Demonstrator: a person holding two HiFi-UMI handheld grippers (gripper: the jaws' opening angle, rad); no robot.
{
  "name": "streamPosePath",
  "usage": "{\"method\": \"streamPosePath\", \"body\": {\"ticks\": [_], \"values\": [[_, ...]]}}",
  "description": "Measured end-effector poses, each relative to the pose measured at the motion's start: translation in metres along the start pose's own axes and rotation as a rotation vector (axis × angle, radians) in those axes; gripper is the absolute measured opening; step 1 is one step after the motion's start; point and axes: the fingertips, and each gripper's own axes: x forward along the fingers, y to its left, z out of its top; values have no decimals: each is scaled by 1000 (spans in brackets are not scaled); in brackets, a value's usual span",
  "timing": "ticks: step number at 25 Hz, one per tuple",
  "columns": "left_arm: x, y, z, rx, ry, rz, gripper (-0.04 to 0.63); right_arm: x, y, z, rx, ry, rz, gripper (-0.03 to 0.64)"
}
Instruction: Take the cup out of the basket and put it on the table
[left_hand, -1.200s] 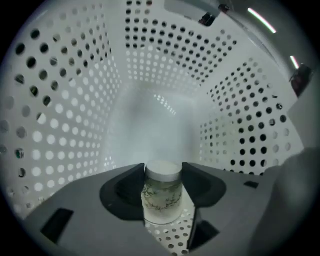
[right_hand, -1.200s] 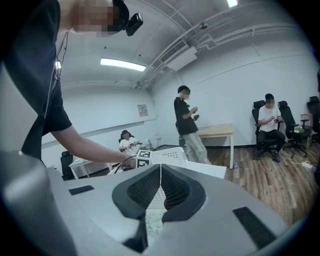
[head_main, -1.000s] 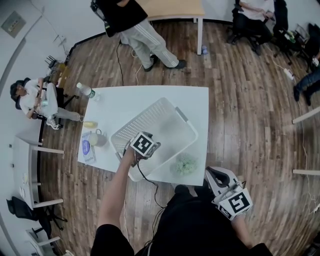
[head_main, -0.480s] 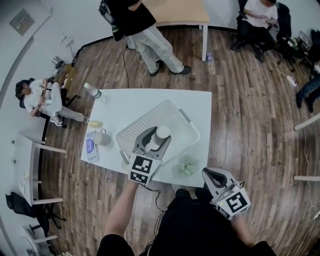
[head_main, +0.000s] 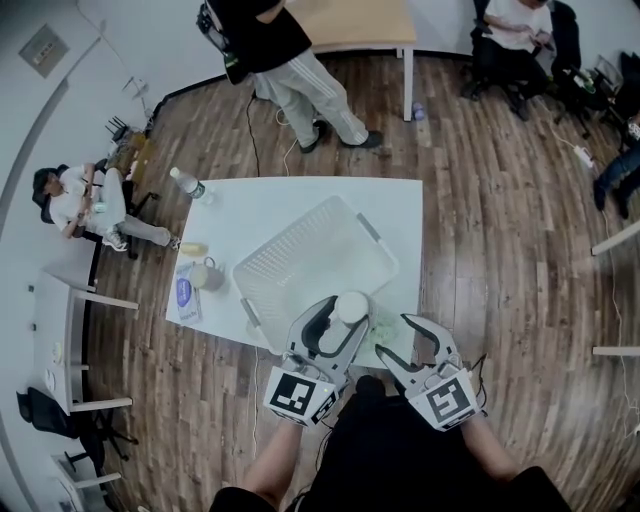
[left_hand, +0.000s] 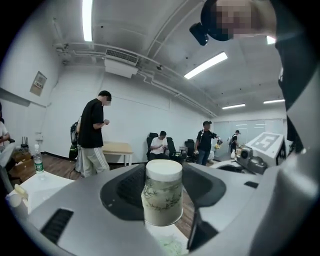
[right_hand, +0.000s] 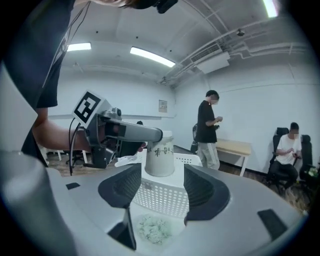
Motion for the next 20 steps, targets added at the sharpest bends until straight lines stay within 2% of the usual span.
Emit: {"method": "streamPosePath", "body": {"ticks": [3, 5, 12, 17, 20], "values": [[-4, -27, -4, -8, -3, -13, 239, 7, 7, 5, -89, -5, 20, 285], [-6, -40, -7, -28, -9, -19, 239, 8, 11, 8, -102, -33, 36, 291], [-7, -59, -19, -91, -11, -35, 241, 5, 15, 5, -99, -48, 84, 281], [-9, -62, -28, -80, -14, -18, 245, 4, 19, -8, -79, -31, 108, 273], [-14, -63, -31, -61, -6, 20, 241, 2, 13, -20, -40, -40, 77, 272]]}}
